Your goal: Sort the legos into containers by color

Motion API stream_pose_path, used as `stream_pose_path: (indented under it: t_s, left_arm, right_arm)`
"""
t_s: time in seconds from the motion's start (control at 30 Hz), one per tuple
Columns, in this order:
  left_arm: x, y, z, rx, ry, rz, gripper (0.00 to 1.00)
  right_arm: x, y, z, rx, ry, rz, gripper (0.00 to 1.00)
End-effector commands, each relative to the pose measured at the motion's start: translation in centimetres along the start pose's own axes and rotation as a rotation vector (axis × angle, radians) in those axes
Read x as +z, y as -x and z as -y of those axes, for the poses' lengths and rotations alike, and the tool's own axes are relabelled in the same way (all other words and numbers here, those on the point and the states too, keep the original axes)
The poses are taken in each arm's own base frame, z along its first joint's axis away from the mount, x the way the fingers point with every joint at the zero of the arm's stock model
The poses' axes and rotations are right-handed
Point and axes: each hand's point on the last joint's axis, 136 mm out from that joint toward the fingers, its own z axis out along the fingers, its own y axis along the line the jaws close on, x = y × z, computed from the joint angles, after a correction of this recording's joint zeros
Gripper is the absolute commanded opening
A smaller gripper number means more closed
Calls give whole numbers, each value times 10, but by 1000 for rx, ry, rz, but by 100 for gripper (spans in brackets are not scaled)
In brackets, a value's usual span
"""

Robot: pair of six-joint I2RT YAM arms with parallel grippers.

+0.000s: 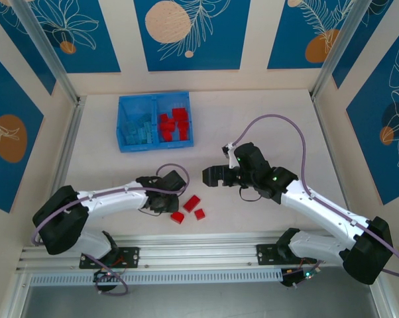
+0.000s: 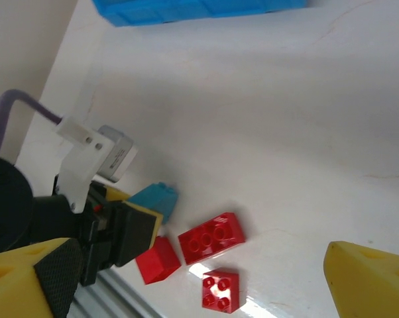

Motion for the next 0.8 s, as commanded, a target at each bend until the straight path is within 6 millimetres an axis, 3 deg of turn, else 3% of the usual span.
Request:
stream_pose_path:
  t_s: [0.0, 0.17, 0.37, 0.47, 0.57, 0.77]
  left_arm:
    - [-30, 30, 0, 31, 18, 115, 29]
    - [-68, 79, -7, 46, 34, 259, 29]
    - [-116, 171, -42, -37, 98, 506, 28]
    - [-130, 217, -65, -102, 147, 599, 28]
    - [-127, 261, -88, -149, 219, 625, 27]
    - [-77, 338, -125, -247, 275, 573, 27]
  right_arm:
    - [0, -6, -16, -33, 91, -29, 95]
    - [-2, -6, -18, -34, 89, -22, 95]
    - [-8, -2, -17, -41, 75, 10, 95]
    - [-10, 0, -14, -40, 56, 27, 95]
    - [-12, 1, -13, -38, 47, 31, 95]
    - [-18, 4, -15, -37, 45, 42, 95]
